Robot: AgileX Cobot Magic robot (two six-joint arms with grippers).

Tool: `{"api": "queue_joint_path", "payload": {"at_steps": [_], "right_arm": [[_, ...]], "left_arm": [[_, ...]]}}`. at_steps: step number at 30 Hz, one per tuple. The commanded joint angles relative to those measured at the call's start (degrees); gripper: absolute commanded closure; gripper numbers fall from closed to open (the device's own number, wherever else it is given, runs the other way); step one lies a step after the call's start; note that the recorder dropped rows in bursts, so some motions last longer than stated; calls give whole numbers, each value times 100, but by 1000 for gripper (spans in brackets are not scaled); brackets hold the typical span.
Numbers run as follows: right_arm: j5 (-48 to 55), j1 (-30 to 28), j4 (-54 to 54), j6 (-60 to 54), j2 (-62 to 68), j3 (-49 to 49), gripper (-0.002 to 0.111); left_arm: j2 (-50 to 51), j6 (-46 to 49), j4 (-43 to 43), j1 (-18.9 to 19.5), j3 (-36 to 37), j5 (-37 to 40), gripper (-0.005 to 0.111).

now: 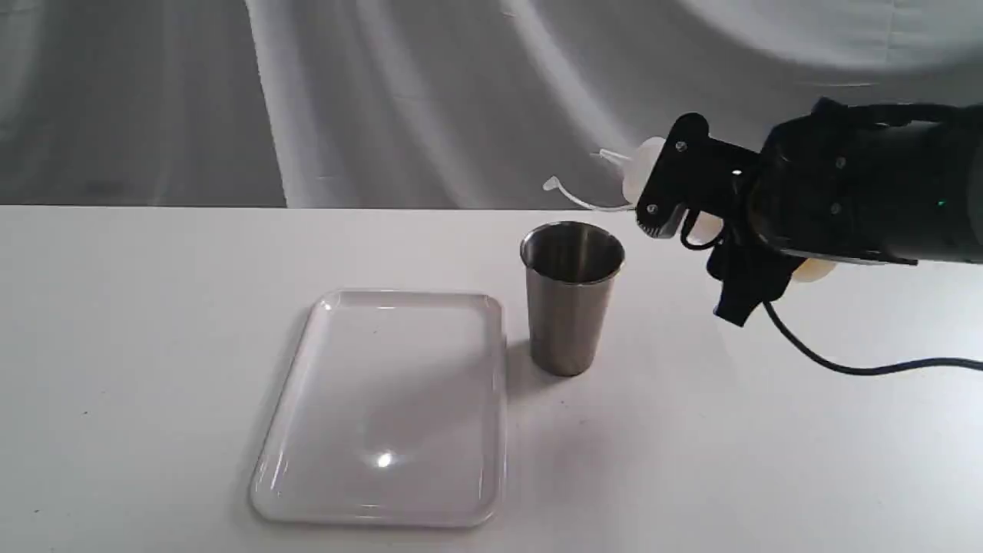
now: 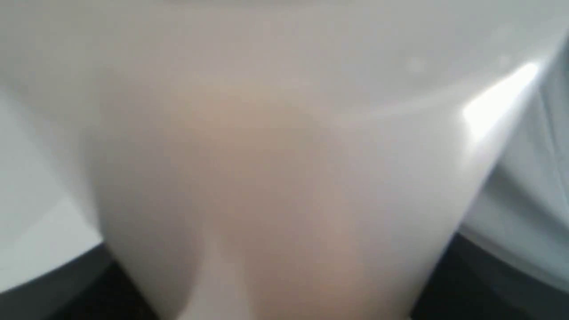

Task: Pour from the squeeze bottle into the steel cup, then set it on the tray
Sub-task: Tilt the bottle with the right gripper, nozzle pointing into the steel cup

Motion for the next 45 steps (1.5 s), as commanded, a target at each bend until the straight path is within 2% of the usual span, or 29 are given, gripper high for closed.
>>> {"api": "queue_joint_path", "payload": {"at_steps": [1, 7, 15, 23, 45], "right_arm": [[147, 28, -532, 178, -41, -248, 92], [265, 42, -1040, 43, -43, -490, 92], [356, 51, -1094, -964, -43, -490, 92], [748, 164, -1598, -1025, 97, -490, 92], [1108, 224, -1979, -1457, 349, -490, 92]], "left_arm": [[-28, -10, 14, -6, 25, -41, 98], [-28, -10, 14, -6, 25, -41, 98], [-28, -10, 14, -6, 25, -41, 98], [-28, -10, 14, -6, 25, -41, 98], [-28, -10, 14, -6, 25, -41, 98]]}}
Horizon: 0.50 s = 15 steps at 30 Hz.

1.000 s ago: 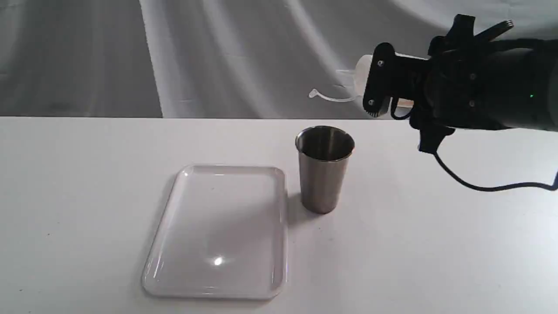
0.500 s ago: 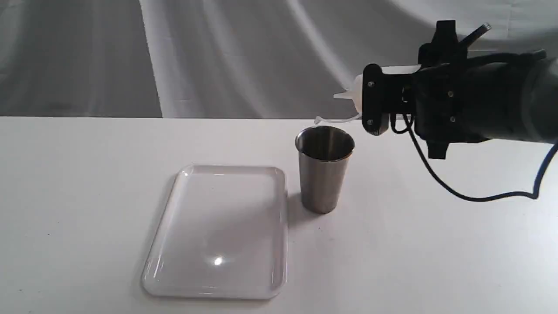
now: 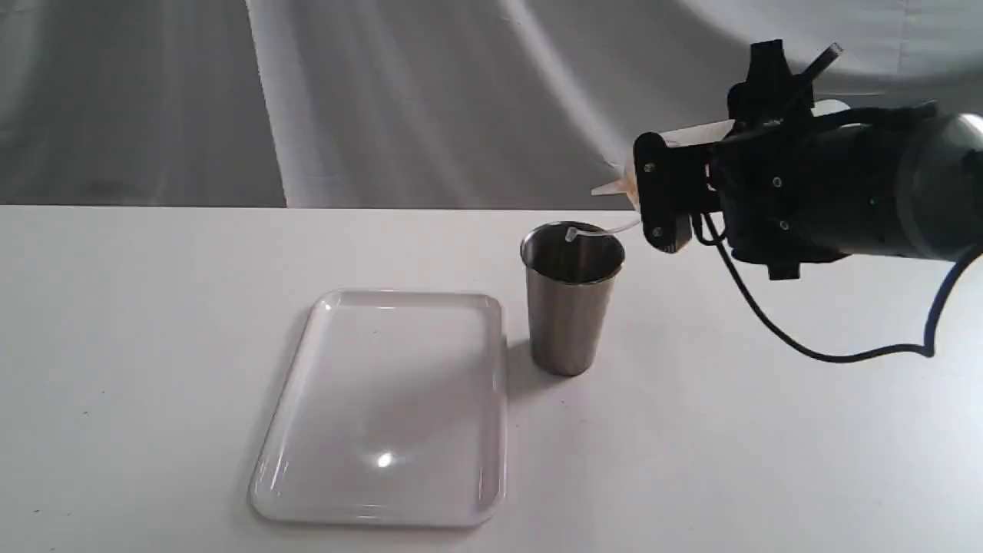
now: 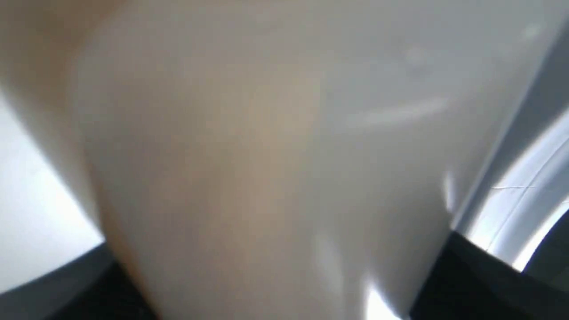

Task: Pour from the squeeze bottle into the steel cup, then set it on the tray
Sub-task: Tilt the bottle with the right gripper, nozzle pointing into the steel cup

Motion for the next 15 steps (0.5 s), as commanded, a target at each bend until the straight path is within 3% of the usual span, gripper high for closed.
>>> {"api": "queue_joint_path", "payload": {"at_steps": [1, 15], "right_arm": [[129, 8, -217, 8, -73, -42, 92], [274, 8, -668, -158, -73, -42, 92]], "left_arm": [[-28, -10, 14, -6, 25, -41, 98], [-28, -10, 14, -6, 25, -41, 98]]}}
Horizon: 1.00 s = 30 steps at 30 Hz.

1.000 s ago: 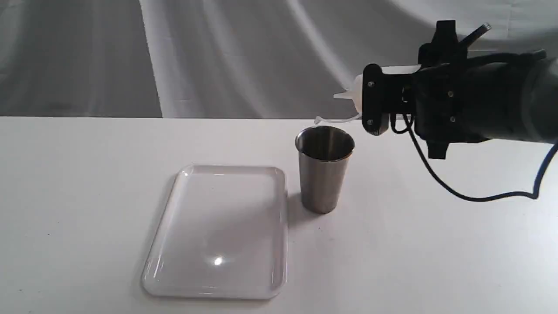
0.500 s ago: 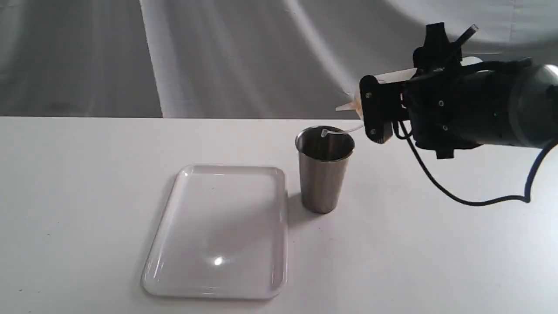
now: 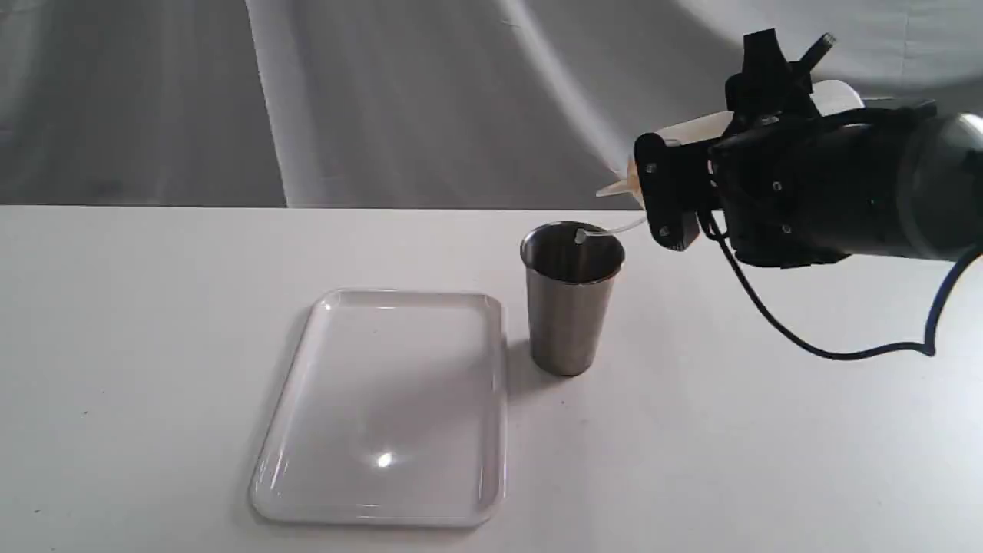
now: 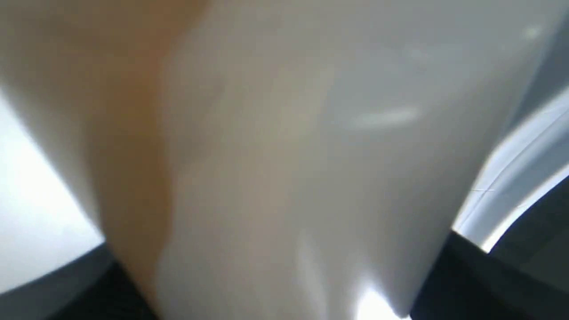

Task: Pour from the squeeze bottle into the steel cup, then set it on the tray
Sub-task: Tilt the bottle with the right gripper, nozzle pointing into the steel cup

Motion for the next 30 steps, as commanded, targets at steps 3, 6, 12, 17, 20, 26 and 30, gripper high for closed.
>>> {"api": "queue_joint_path", "payload": {"at_steps": [3, 6, 12, 17, 20, 26, 30], "right_arm": [[196, 8, -333, -125, -73, -42, 92], [196, 8, -410, -123, -73, -42, 92], [241, 17, -536, -271, -73, -42, 92], [255, 64, -536, -362, -73, -42, 92], [255, 87, -536, -398, -73, -42, 92], [338, 125, -536, -430, -70, -248, 92], [382, 163, -536, -589, -70, -486, 92]], "left_arm": [[-28, -10, 14, -6, 25, -41, 98], [-28, -10, 14, -6, 25, -41, 98], [-28, -10, 14, -6, 25, -41, 98], [-28, -10, 14, -6, 25, -41, 98], [-28, -10, 14, -6, 25, -41, 98], [-28, -10, 14, -6, 25, -41, 98], [-28, -10, 14, -6, 25, -41, 98]]}}
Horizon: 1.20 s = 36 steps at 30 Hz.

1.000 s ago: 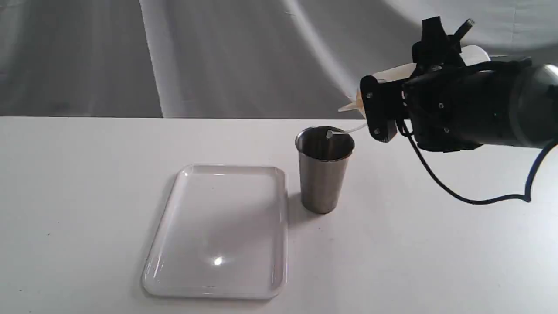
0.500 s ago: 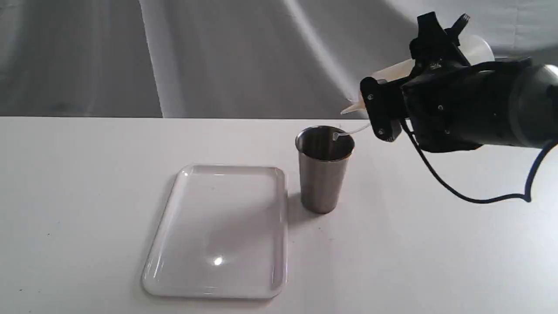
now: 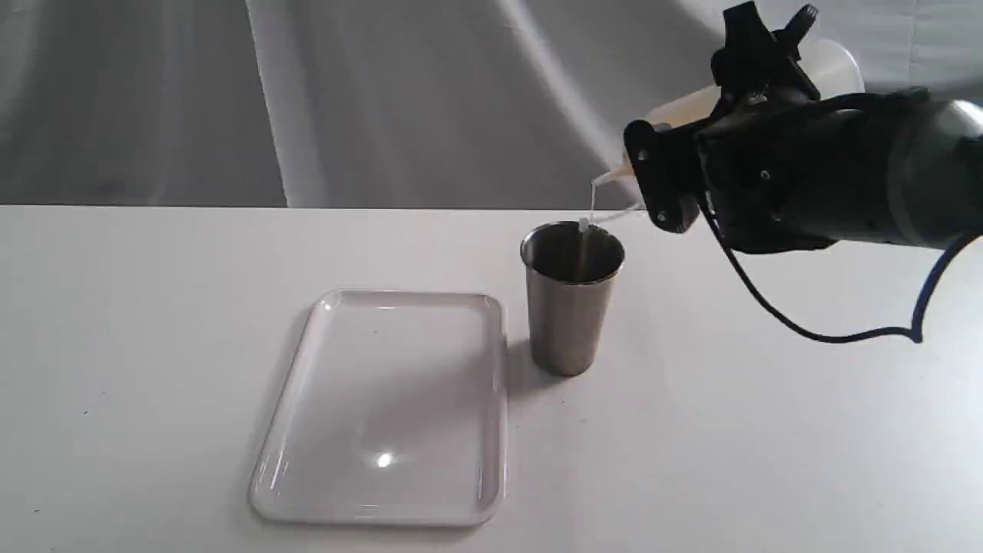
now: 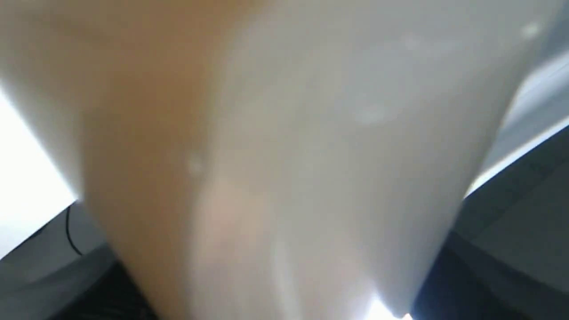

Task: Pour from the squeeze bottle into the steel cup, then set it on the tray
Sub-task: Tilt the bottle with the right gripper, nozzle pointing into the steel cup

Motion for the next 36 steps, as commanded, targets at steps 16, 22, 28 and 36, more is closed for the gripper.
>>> {"api": "queue_joint_path", "payload": {"at_steps": [16, 22, 28, 36], "right_arm": [[220, 93, -182, -1328, -79, -210, 92], [231, 105, -182, -1589, -79, -210, 92], [257, 115, -182, -1600, -79, -210, 92], [268, 141, -182, -955, -79, -210, 92]], "left_arm": [[-28, -10, 14, -6, 25, -41, 98], [-28, -10, 14, -6, 25, -41, 98], [-28, -10, 14, -6, 25, -41, 98], [-28, -10, 14, -6, 25, -41, 98]]}}
